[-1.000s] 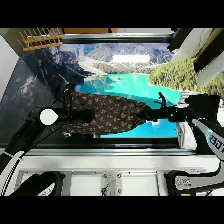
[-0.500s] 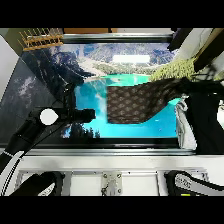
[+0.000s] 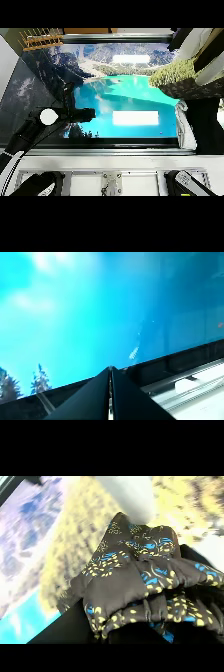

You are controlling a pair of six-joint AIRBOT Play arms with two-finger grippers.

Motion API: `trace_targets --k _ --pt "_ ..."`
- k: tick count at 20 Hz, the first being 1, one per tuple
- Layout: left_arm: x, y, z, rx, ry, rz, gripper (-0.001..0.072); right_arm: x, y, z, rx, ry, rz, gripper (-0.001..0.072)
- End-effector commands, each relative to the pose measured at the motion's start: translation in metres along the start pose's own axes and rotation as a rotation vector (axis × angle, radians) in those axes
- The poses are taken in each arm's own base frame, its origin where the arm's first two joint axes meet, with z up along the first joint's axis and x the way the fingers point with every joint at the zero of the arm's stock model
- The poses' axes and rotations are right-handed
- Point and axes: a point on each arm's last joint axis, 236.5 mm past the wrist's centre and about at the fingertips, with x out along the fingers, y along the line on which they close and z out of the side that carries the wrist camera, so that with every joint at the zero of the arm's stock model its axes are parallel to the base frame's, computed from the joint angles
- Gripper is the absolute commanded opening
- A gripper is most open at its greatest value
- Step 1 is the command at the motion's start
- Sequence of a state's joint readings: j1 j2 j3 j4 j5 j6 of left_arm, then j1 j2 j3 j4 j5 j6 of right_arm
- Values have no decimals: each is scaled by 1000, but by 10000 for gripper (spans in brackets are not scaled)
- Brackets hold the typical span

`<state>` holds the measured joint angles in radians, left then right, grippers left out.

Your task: Fold the clothes and pants, and hang the long-sleeved shirts on hangers.

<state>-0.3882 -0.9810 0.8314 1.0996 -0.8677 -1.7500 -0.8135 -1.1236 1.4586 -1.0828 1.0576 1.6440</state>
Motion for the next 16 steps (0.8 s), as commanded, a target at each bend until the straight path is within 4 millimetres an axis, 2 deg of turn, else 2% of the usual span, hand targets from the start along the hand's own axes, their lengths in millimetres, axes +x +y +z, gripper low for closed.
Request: trace_targets --k 1,3,6,8,11,16 --pt "0 -1 4 1 -15 -3 4 -44 -62 1 11 -41 -275 5" --pt "0 -1 4 19 -15 -2 4 -50 -78 -28 8 23 -331 5" --pt "0 -1 3 32 -11 -2 4 -48 -108 -87 22 151 -407 6" --pt "0 -1 2 35 -10 -1 4 -51 -139 -121 3 214 -501 6" --pt "0 -1 3 35 -11 -1 4 -55 -170 -157 -21 284 -590 7" --pt "0 0 2 35 -10 -1 4 -42 -190 -196 -39 374 -605 17"
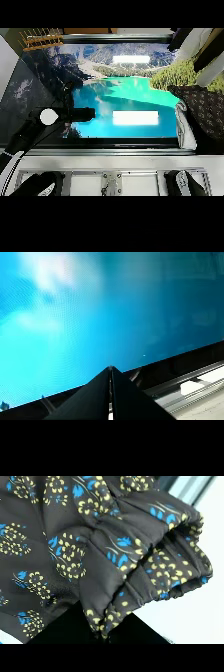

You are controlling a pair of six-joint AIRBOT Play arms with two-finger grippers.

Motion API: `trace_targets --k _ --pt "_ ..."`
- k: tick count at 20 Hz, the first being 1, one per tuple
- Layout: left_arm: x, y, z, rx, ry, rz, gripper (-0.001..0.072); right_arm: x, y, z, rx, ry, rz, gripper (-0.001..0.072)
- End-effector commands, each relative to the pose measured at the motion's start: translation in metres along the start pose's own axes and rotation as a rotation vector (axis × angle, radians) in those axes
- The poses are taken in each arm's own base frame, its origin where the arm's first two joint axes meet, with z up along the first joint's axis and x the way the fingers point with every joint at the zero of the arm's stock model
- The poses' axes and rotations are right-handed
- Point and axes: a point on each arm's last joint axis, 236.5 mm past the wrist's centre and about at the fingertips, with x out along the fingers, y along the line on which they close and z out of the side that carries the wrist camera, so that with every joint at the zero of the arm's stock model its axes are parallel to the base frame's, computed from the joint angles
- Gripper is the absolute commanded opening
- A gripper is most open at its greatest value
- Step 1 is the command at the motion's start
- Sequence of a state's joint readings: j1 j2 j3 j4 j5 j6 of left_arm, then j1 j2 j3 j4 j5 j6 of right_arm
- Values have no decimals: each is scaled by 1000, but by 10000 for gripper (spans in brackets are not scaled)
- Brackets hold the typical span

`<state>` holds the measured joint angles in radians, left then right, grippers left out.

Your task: Fold the clothes and pants, and hang the long-sleeved shirts on hangers.

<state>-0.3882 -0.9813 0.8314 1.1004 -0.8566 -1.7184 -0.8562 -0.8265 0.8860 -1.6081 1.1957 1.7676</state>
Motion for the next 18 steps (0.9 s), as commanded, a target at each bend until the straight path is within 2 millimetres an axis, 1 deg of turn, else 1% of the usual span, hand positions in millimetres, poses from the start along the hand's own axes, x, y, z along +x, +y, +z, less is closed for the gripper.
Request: trace_targets --k 1,2,3,4,5,6,7,8,9,10,11,12,13,14,15,16,17,18 --pt "0 0 0 2 1 0 4 21 -10 -24 -32 58 -38 18" --pt "0 0 0 2 1 -1 4 24 -11 -28 -32 68 -39 45" --pt "0 0 0 2 1 -1 4 25 -11 -31 -33 75 -40 261" --pt "0 0 0 2 0 0 4 26 -12 -31 -38 76 -41 525" --pt "0 0 0 2 0 0 4 25 -11 -27 -83 59 -36 628" --pt "0 0 0 2 1 -1 4 21 -9 -18 -118 29 -30 564" --pt "0 0 0 2 1 -1 4 13 0 -5 -143 -20 -2 540" --pt "0 0 0 2 0 0 4 3 17 9 -172 -82 46 540" --pt "0 0 0 2 0 -1 4 -12 45 21 -229 -150 126 540" --pt "0 0 0 2 1 -1 4 -27 78 26 -293 -203 218 540" --pt "0 0 0 2 1 -1 4 -43 119 22 -369 -235 334 540" --pt "0 0 0 1 1 -1 4 -56 157 7 -440 -235 446 541" --pt "0 0 0 2 0 -1 4 -68 193 -18 -516 -206 557 541" --pt "0 0 0 2 0 -1 4 -79 220 -44 -583 -174 637 541" --pt "0 0 0 2 1 -1 5 -89 242 -70 -662 -145 696 541" --pt "0 0 0 1 1 -1 4 -97 258 -94 -738 -121 738 541" --pt "0 -1 0 1 -1 -2 4 -104 272 -119 -812 -96 775 540" --pt "0 -1 0 1 -1 -2 4 -109 281 -138 -878 -78 805 538"
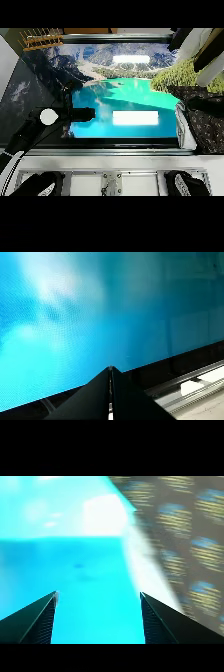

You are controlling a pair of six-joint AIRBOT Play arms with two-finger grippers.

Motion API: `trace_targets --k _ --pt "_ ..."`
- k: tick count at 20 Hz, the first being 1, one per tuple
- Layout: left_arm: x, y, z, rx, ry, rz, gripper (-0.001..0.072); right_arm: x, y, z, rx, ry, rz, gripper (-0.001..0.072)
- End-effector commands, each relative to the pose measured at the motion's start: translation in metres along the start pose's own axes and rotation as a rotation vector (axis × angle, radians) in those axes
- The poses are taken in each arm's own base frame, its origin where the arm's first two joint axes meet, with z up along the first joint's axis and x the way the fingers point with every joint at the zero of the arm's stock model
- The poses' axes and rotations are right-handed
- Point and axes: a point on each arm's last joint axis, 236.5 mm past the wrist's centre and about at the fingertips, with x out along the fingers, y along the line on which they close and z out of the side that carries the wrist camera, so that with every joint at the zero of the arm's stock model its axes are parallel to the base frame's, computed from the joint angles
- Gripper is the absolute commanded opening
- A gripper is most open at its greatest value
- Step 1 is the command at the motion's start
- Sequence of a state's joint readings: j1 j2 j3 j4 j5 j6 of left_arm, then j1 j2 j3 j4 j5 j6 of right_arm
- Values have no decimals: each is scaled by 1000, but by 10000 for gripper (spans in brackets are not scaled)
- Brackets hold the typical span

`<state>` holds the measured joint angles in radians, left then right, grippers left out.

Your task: Fold the clothes and pants, and hang the long-sleeved shirts on hangers.

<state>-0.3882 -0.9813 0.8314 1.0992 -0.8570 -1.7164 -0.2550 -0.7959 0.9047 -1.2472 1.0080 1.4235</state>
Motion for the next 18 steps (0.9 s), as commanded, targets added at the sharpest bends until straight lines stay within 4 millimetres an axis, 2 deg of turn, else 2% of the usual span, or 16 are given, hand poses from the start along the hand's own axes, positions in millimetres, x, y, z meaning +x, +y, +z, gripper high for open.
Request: trace_targets --k 1,4,5,18 --pt "0 0 0 0 -1 -1 5 10 100 -24 -202 64 222 486" --pt "0 0 0 0 -1 -1 4 15 128 -41 -267 112 279 86" --pt "0 0 0 0 -1 -1 4 17 131 -45 -274 122 285 4" --pt "0 0 0 0 -2 -1 4 20 132 -46 -273 131 285 8"
